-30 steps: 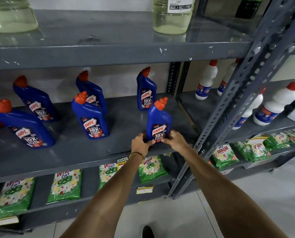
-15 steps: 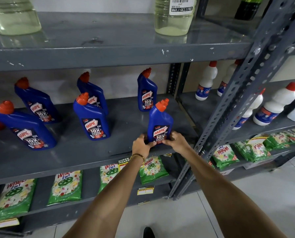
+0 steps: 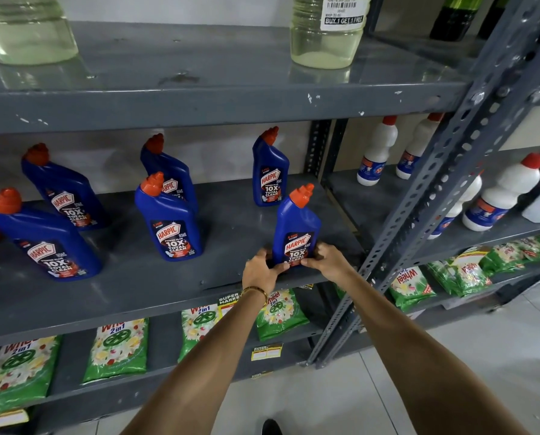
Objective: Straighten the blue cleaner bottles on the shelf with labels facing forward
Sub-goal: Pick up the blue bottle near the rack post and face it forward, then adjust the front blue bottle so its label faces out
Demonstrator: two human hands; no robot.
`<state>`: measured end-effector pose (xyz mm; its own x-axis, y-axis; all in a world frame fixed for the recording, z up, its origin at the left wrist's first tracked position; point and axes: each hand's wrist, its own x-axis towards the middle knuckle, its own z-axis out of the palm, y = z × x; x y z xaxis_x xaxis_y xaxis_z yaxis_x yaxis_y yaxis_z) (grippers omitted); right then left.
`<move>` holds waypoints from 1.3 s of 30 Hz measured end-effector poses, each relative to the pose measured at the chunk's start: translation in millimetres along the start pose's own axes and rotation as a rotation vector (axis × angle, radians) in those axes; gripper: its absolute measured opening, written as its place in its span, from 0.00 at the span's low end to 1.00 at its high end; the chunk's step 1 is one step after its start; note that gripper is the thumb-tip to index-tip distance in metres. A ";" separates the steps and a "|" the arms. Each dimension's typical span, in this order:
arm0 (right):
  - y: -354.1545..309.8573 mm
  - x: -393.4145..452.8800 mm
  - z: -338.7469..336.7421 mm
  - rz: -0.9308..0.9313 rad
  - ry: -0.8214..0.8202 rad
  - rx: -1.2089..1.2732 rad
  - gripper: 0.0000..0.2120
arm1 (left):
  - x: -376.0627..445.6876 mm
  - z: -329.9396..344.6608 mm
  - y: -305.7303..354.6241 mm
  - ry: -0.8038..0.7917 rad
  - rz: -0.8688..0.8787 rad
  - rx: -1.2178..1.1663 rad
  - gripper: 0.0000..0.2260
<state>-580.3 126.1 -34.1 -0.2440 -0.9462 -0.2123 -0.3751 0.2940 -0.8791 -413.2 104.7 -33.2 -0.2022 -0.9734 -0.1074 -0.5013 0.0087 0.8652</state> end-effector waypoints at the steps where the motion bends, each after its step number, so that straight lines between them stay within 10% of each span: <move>1: 1.0 -0.2 0.1 0.001 0.004 0.007 0.17 | 0.8 0.0 -1.3 -0.003 0.005 0.002 0.20; 20: -29.7 -60.0 107.2 0.155 0.645 0.024 0.14 | -14.6 -137.8 -91.8 -0.063 0.041 0.127 0.24; 27: -79.1 -50.7 182.6 0.070 0.381 0.010 0.11 | -7.9 -204.2 -116.4 0.038 -0.031 0.070 0.25; 39: -113.6 14.5 212.2 0.029 0.055 0.060 0.34 | 25.3 -216.7 -106.9 0.017 -0.071 -0.060 0.28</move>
<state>-351.4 50.3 -27.8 -0.3035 -0.9281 -0.2159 -0.3136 0.3112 -0.8971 -182.4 29.6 -22.3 -0.1538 -0.9748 -0.1618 -0.4627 -0.0736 0.8834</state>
